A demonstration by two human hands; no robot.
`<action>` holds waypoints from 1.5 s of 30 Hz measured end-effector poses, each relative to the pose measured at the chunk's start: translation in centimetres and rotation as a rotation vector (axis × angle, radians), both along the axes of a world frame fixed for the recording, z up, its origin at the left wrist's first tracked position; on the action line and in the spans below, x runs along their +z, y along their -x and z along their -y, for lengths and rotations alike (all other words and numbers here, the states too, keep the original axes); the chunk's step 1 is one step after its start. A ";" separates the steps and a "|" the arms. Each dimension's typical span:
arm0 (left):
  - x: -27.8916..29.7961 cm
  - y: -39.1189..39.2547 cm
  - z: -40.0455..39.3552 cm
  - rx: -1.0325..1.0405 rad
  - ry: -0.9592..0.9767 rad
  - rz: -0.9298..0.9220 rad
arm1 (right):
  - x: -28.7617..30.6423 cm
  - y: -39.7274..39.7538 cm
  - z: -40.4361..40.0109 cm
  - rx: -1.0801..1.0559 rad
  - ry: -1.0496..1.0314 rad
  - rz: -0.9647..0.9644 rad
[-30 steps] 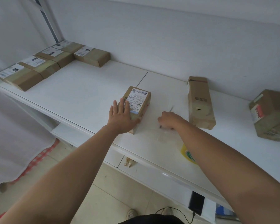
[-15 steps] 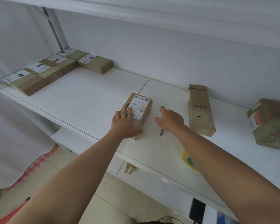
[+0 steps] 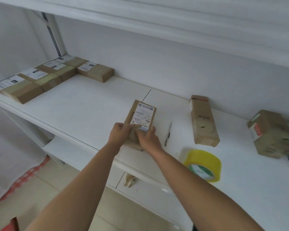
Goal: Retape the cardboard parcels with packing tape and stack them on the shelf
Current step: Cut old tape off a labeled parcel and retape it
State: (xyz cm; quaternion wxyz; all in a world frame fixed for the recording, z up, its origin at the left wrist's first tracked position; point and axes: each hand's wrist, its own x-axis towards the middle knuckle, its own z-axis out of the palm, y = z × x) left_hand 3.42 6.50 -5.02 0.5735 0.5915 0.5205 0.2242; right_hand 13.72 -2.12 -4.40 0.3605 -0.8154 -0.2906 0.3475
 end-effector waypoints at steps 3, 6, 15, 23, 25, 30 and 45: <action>0.4 0.9 0.7 -0.068 0.107 0.261 | -0.2 0.6 1.0 -0.052 -0.226 -0.082; 0.6 1.2 1.5 -0.162 0.032 0.298 | 0.2 0.6 1.7 -0.052 -0.359 -0.057; 2.3 2.0 4.5 -0.074 0.065 0.506 | 2.1 -0.4 3.8 0.187 -0.539 -0.162; 2.0 3.4 8.4 -0.067 0.172 0.466 | 3.0 -0.2 4.8 -0.024 -0.480 -0.617; 2.2 4.6 9.2 -0.046 0.176 0.461 | 2.9 0.6 4.8 0.017 -0.480 -0.638; 2.8 8.0 9.5 0.056 0.160 0.438 | 3.3 3.7 4.2 0.116 -0.486 -0.727; 5.8 24.0 -0.3 0.101 0.500 0.852 | 4.6 20.1 -4.8 0.359 -0.643 0.373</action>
